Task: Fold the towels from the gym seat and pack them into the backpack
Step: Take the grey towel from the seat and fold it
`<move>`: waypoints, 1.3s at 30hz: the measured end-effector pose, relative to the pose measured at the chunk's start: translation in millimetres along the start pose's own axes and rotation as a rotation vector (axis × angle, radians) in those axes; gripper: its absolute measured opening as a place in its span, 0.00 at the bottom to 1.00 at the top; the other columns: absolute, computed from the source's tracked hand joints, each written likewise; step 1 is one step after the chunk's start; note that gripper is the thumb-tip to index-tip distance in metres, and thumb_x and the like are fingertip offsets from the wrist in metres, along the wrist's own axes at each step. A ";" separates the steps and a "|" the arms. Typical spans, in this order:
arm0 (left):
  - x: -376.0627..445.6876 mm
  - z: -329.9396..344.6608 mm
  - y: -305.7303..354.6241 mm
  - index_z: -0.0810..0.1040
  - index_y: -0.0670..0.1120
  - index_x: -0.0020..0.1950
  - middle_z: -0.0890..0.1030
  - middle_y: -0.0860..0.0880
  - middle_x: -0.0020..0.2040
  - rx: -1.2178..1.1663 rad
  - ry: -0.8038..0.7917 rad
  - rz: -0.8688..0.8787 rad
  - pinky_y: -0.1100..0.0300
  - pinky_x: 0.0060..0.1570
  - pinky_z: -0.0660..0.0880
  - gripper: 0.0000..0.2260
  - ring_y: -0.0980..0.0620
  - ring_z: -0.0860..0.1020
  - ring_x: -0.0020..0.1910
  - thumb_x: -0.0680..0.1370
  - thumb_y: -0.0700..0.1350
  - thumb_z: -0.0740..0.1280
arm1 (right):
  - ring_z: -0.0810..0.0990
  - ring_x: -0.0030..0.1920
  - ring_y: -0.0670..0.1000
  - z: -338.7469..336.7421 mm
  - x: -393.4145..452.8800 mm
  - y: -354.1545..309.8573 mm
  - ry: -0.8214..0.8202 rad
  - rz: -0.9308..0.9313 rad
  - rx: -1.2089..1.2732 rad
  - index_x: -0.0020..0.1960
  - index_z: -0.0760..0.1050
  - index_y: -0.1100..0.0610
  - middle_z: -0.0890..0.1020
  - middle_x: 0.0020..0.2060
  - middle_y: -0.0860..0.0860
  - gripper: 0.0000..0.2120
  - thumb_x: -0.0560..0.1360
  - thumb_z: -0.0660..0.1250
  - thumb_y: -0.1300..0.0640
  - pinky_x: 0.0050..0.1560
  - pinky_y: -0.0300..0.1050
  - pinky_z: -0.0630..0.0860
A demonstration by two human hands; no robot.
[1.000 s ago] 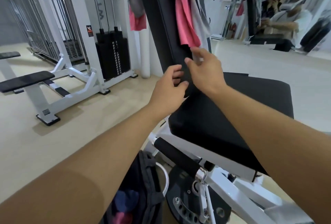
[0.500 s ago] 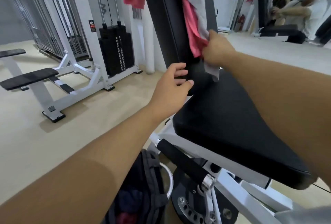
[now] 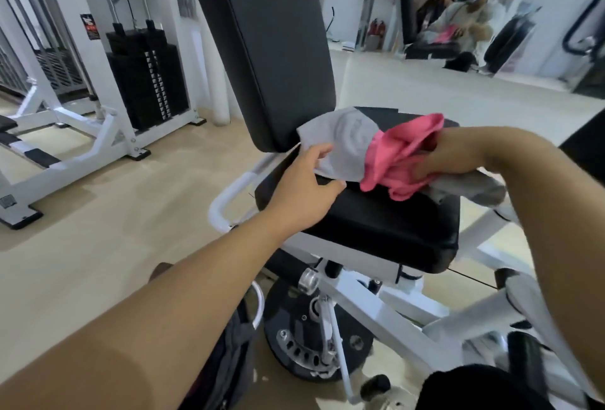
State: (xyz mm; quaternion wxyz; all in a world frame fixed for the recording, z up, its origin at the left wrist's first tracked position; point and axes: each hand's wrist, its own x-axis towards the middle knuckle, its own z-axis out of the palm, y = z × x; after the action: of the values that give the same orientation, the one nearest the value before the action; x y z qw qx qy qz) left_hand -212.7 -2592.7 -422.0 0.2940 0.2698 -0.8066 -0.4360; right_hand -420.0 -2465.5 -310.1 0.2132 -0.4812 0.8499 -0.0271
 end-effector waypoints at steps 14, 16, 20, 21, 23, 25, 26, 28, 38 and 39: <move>2.8 8.8 -0.8 0.79 0.58 0.46 0.83 0.59 0.45 0.005 0.010 0.118 0.58 0.51 0.77 0.10 0.57 0.81 0.48 0.75 0.42 0.69 | 0.76 0.54 0.45 76.2 -16.8 -48.9 0.448 -0.090 0.350 0.71 0.72 0.42 0.79 0.59 0.45 0.39 0.63 0.79 0.35 0.52 0.44 0.74; -0.4 3.8 -5.9 0.76 0.57 0.46 0.81 0.58 0.43 -0.020 0.084 0.077 0.55 0.49 0.77 0.08 0.56 0.79 0.45 0.77 0.42 0.67 | 0.75 0.39 0.40 73.1 -12.2 -48.1 0.403 -0.186 0.414 0.56 0.83 0.48 0.82 0.43 0.42 0.25 0.66 0.76 0.34 0.41 0.41 0.72; -7.7 -13.7 -13.8 0.73 0.47 0.51 0.80 0.52 0.45 -0.123 0.246 -0.028 0.62 0.43 0.73 0.05 0.57 0.77 0.44 0.81 0.38 0.61 | 0.81 0.33 0.35 66.8 -4.9 -48.0 0.409 -0.345 0.562 0.43 0.87 0.53 0.83 0.29 0.37 0.20 0.79 0.65 0.40 0.44 0.35 0.74; -8.3 -17.1 -15.5 0.73 0.45 0.53 0.82 0.50 0.46 -0.151 0.250 -0.045 0.64 0.43 0.74 0.07 0.55 0.79 0.45 0.80 0.34 0.61 | 0.83 0.38 0.37 68.5 1.2 -48.3 0.442 -0.384 0.592 0.45 0.87 0.52 0.86 0.35 0.39 0.17 0.81 0.65 0.44 0.48 0.35 0.75; -9.7 -21.4 -16.4 0.72 0.44 0.54 0.84 0.48 0.49 -0.249 0.261 -0.056 0.64 0.43 0.75 0.14 0.53 0.82 0.48 0.75 0.28 0.61 | 0.82 0.50 0.43 75.7 17.2 -48.1 0.589 -0.339 0.503 0.54 0.85 0.48 0.86 0.48 0.42 0.09 0.81 0.67 0.51 0.52 0.36 0.73; -10.3 -24.1 -15.0 0.74 0.46 0.55 0.85 0.49 0.52 -0.358 0.249 -0.047 0.60 0.45 0.76 0.15 0.51 0.83 0.51 0.72 0.32 0.60 | 0.77 0.61 0.51 83.1 31.1 -49.5 0.621 -0.276 0.322 0.68 0.77 0.46 0.81 0.62 0.45 0.18 0.80 0.66 0.56 0.60 0.45 0.73; -10.5 -24.5 -13.2 0.75 0.47 0.57 0.86 0.51 0.53 -0.373 0.215 -0.027 0.59 0.47 0.76 0.14 0.52 0.83 0.51 0.73 0.36 0.61 | 0.76 0.64 0.53 85.9 37.4 -50.2 0.564 -0.264 0.267 0.73 0.72 0.45 0.79 0.66 0.47 0.23 0.79 0.66 0.57 0.63 0.48 0.73; -12.0 -21.7 -11.1 0.77 0.51 0.61 0.84 0.56 0.56 -0.256 0.099 0.028 0.63 0.54 0.74 0.13 0.60 0.81 0.54 0.76 0.47 0.68 | 0.75 0.67 0.54 87.4 42.8 -54.8 0.456 -0.245 0.216 0.78 0.65 0.46 0.75 0.69 0.50 0.29 0.78 0.66 0.56 0.65 0.48 0.72; -6.4 -34.0 -26.4 0.59 0.64 0.78 0.72 0.68 0.67 0.007 -0.114 0.073 0.77 0.56 0.70 0.54 0.70 0.72 0.63 0.58 0.53 0.86 | 0.80 0.37 0.45 78.0 44.0 -45.4 0.616 -0.229 0.338 0.47 0.77 0.46 0.82 0.36 0.44 0.05 0.80 0.66 0.55 0.39 0.42 0.76; -8.8 -33.9 -25.9 0.59 0.65 0.78 0.71 0.69 0.67 0.026 -0.127 0.102 0.76 0.58 0.70 0.55 0.70 0.72 0.64 0.58 0.54 0.86 | 0.81 0.33 0.46 75.7 43.0 -44.8 0.663 -0.231 0.420 0.47 0.76 0.48 0.83 0.35 0.48 0.05 0.81 0.64 0.57 0.35 0.40 0.76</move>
State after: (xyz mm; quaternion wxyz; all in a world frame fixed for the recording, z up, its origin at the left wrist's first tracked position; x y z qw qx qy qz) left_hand -178.0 -2617.3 -431.2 0.2604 0.2039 -0.8419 -0.4263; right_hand -373.7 -2513.2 -382.0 0.0171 -0.4845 0.7889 -0.3776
